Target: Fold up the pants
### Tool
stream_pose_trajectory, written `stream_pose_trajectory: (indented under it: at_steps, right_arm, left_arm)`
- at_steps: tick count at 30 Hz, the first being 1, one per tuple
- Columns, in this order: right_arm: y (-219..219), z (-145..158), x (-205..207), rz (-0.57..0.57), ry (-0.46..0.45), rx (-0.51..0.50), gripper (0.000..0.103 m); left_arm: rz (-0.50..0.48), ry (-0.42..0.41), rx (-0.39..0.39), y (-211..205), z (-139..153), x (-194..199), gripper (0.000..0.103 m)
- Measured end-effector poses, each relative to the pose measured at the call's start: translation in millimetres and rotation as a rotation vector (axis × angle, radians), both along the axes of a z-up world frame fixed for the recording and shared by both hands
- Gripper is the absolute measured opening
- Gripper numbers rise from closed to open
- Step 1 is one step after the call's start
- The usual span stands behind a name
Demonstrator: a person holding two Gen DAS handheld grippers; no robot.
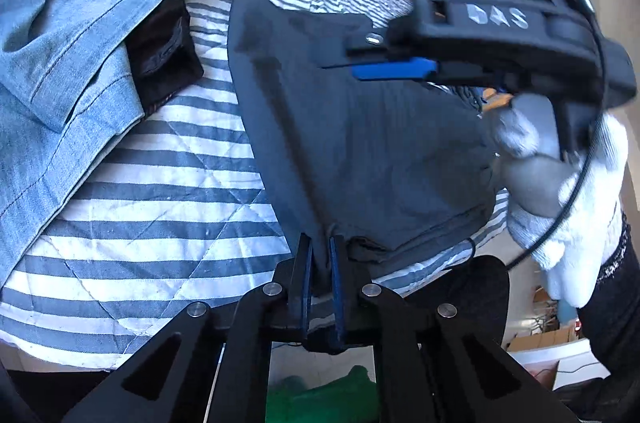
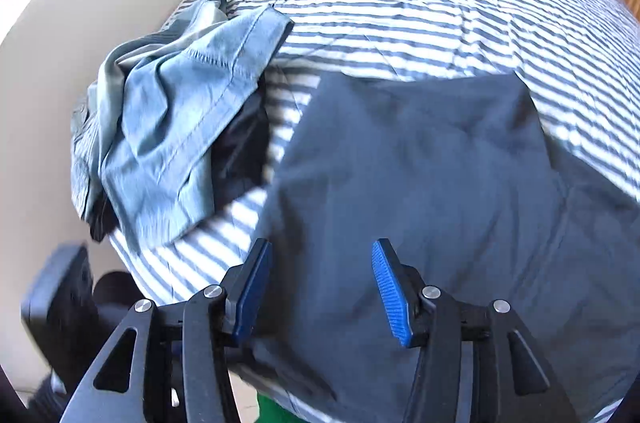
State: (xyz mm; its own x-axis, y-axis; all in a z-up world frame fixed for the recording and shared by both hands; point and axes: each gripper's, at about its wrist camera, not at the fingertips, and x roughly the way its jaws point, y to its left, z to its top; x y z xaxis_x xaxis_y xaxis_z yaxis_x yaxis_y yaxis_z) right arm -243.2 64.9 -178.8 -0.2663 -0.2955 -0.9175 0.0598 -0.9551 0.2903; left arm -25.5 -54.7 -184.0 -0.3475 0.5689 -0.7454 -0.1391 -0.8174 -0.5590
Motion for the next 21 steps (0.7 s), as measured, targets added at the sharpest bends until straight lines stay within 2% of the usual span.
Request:
stream_pose_trajectory:
  at_steps: [4, 9, 11, 13, 15, 18, 21]
  right_arm:
    - [-32, -10, -35, 0.048, -0.094, 0.003, 0.048]
    - [-53, -29, -52, 0.072, -0.17, 0.12, 0.048]
    - [-56, -32, -50, 0.083, -0.18, 0.133, 0.048]
    - [-52, -31, -46, 0.077, -0.175, 0.14, 0.037]
    - [-44, -31, -42, 0.066, -0.175, 0.133, 0.016]
    - [-23, -24, -33, 0.022, -0.153, 0.088, 0.005]
    - [2, -6, -20, -0.017, -0.102, 0.025, 0.003]
  left_arm:
    - [-0.002, 0.036, 0.04, -11, 12, 4, 0.007]
    - [-0.016, 0.063, 0.065, -2, 20, 3, 0.007]
    - [-0.019, 0.069, 0.066, 5, 23, 1, 0.007]
    - [-0.028, 0.073, 0.068, 5, 25, 1, 0.007]
    - [-0.042, 0.08, 0.064, 11, 29, 0, 0.007]
    - [-0.062, 0.09, 0.064, 21, 37, -1, 0.006]
    - [-0.1, 0.115, 0.055, 34, 50, -1, 0.006]
